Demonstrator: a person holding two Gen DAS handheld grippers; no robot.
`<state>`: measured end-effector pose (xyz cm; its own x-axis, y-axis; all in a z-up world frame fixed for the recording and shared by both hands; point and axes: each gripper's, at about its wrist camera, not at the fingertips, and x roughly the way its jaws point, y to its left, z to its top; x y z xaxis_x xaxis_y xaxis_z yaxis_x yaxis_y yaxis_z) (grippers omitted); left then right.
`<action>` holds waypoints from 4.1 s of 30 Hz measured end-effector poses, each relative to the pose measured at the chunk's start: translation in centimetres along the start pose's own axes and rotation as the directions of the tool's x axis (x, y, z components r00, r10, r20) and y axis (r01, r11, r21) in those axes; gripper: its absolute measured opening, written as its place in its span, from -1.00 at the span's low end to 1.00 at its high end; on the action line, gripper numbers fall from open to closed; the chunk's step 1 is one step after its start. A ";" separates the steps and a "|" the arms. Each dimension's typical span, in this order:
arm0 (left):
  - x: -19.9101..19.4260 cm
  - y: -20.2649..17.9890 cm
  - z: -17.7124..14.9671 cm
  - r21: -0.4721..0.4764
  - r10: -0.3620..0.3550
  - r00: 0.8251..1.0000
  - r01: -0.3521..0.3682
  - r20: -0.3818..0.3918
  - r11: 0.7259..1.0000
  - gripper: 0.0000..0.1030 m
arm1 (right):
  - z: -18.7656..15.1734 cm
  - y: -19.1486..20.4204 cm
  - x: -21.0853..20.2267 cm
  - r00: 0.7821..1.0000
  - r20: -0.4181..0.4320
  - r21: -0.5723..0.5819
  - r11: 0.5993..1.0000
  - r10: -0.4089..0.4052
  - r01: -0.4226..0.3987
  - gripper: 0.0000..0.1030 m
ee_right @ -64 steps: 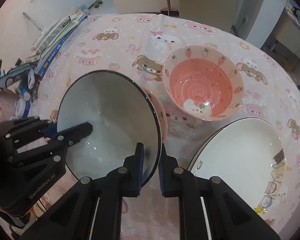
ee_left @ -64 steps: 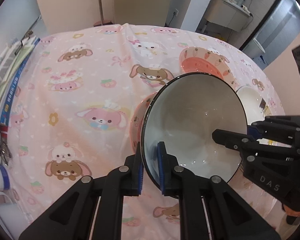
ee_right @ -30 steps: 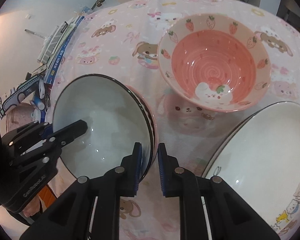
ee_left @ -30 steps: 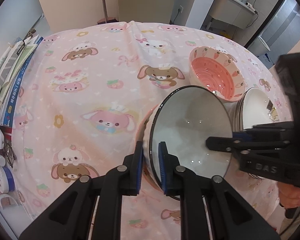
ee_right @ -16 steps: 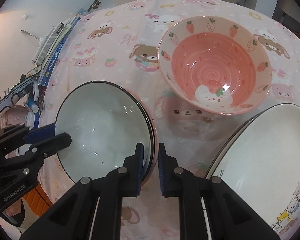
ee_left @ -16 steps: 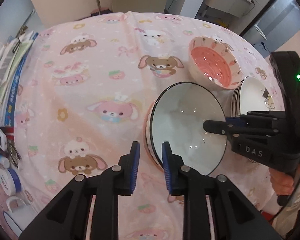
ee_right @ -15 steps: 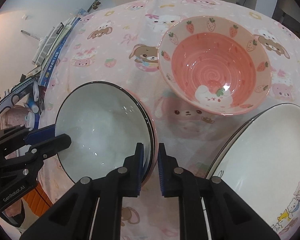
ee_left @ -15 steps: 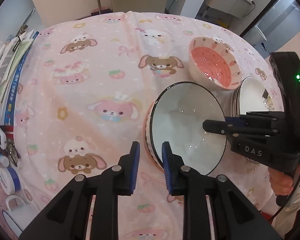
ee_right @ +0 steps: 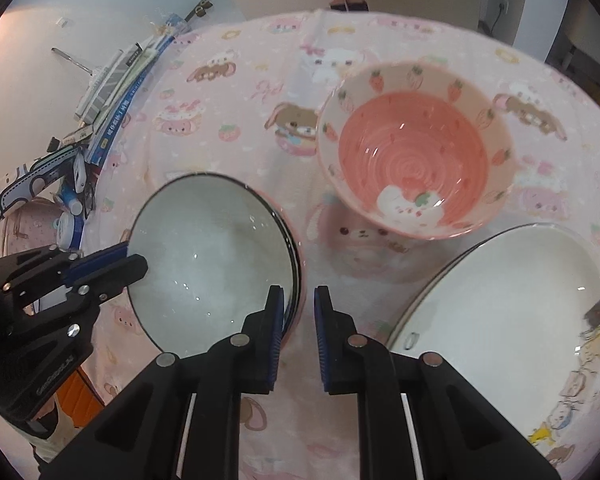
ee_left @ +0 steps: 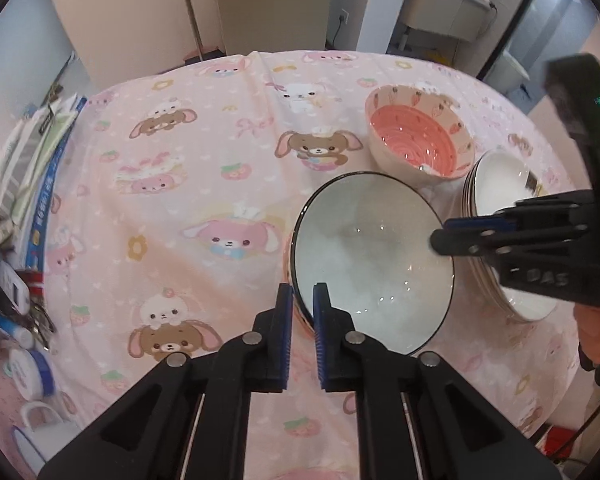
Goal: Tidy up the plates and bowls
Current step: 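Open both grippers and withdraw them from the bowls, then move both grippers to the other pink strawberry bowl's rim, then close both grippers on the pink strawberry bowl rim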
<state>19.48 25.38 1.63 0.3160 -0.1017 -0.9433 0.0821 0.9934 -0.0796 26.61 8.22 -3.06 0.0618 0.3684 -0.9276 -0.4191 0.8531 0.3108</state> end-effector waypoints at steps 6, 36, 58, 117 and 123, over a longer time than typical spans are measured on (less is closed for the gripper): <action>1.0 0.6 -0.2 0.005 0.008 1.000 -0.008 -0.010 1.000 -0.88 | 0.0 -1.3 -4.0 0.998 0.065 0.013 1.000 0.006 -0.007 -0.71; 3.2 2.9 0.1 -0.112 -0.190 0.982 0.187 -0.009 0.976 0.34 | -1.1 0.1 0.3 0.999 0.053 -0.022 1.000 -0.008 0.009 0.20; -0.6 4.2 1.3 -0.122 -0.186 0.976 0.200 0.115 0.972 0.43 | 0.5 -5.4 -8.1 0.978 0.210 0.083 0.996 0.003 -0.021 0.21; 10.1 -5.1 14.7 -0.047 -0.087 0.984 0.080 -0.156 0.996 -0.42 | 7.0 -11.7 -0.5 0.990 0.126 0.167 0.985 -0.067 0.045 -0.56; 12.1 -5.3 13.9 -0.052 -0.103 0.974 0.094 -0.201 0.994 -0.86 | 7.2 -11.8 1.6 0.995 0.068 0.163 0.984 -0.079 0.067 -0.79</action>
<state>36.02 18.12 -4.93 0.1097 -0.1906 -0.9755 0.0620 0.9808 -0.1847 38.13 1.40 -6.72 0.1560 0.3243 -0.9330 -0.2612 0.9245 0.2777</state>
